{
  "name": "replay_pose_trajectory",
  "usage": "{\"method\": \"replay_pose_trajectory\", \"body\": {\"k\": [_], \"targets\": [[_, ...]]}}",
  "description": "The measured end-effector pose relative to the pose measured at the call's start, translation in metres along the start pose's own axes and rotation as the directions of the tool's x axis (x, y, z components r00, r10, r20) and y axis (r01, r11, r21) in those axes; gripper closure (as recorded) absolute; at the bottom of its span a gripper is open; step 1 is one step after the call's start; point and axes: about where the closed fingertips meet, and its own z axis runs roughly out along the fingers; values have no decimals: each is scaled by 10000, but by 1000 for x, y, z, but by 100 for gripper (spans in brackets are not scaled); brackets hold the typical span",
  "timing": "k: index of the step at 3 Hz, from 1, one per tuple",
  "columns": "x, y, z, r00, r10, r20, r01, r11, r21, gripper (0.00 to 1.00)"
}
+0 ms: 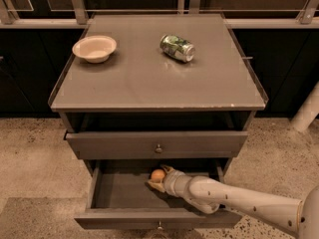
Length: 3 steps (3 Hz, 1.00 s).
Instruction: Pick orange from middle drawer and place on counter
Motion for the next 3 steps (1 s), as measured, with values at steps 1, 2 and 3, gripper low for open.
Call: {"method": "replay_pose_trajectory", "body": {"k": [1, 2, 3], "targets": [[0, 0, 0, 10000, 0, 0, 0, 10000, 0, 65], [0, 0, 0, 10000, 0, 0, 0, 10000, -1, 88], [-8, 3, -7, 9998, 44, 207, -37, 9995, -313, 100]]}}
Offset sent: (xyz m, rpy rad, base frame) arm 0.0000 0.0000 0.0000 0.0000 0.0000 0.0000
